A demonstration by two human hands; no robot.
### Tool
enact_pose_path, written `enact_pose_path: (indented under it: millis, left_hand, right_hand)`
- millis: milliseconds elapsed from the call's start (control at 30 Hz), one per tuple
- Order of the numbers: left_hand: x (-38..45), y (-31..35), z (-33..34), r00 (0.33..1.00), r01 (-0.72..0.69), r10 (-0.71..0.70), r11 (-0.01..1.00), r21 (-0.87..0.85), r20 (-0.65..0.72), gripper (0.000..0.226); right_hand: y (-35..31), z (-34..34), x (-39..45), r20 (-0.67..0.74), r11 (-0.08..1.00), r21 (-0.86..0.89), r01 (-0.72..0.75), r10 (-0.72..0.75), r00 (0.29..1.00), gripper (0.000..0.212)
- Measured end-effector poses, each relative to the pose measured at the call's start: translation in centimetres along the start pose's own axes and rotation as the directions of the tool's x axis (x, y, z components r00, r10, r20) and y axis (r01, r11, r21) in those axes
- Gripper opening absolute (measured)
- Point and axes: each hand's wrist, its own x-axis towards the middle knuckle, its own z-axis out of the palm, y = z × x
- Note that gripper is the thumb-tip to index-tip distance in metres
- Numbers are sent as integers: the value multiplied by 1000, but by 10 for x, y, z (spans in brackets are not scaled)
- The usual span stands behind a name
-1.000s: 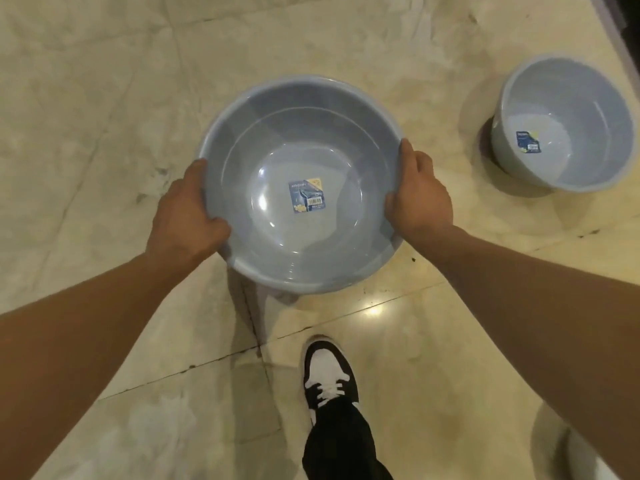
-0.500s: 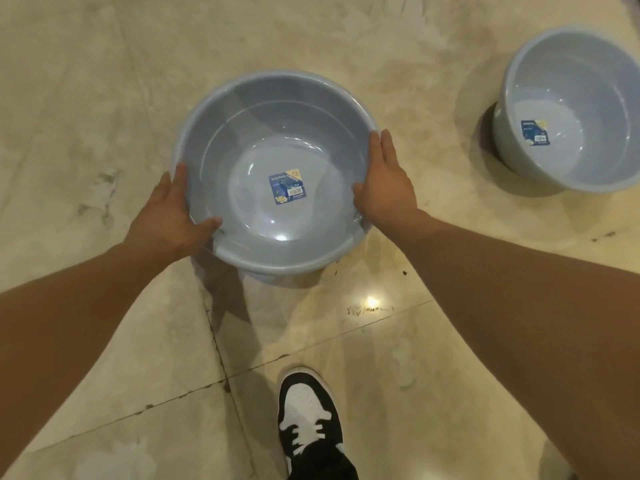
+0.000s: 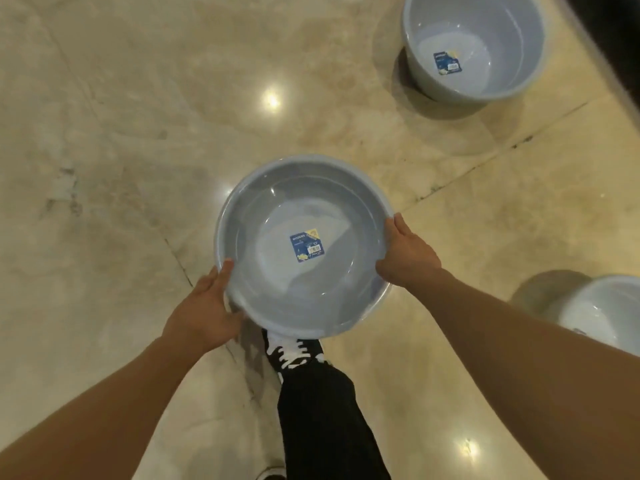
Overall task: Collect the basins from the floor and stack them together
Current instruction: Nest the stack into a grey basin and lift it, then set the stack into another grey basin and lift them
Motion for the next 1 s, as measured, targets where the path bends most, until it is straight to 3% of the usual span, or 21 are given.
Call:
enact_pose_path:
  millis: [133, 233, 400, 567, 667, 833, 1000]
  left_hand:
    - [-34, 26, 50, 992, -23, 6, 991, 131, 128, 100]
    - [-43, 27, 71, 997, -26, 17, 990, 138, 69, 105]
    - [-35, 45, 61, 985, 29, -74, 961, 275, 156, 108]
    - [-72, 113, 41, 972, -59, 146, 909, 412, -183, 82]
    - [-114, 180, 33, 901, -235, 367, 861, 450, -232, 75]
    - [-184, 294, 3, 668, -562, 711, 676, 476, -221, 67]
    - [-246, 386, -15, 559, -661, 820, 532, 530, -126, 69]
  right_hand:
    - [59, 34, -46, 69, 993, 74, -96, 90, 993, 92]
    - [92, 66, -62, 29, 995, 71, -64, 62, 998, 103]
    - [121, 64, -67, 58, 984, 176, 23, -34, 998, 103]
    - [148, 40, -128, -335, 939, 335, 85, 34, 941, 72]
    - [180, 23, -187, -428, 942, 331, 52, 101, 898, 67]
    - [259, -20, -296, -559, 947, 299, -116, 272, 783, 64]
    - [332, -52, -402, -620, 870, 408, -278, 488, 615, 65]
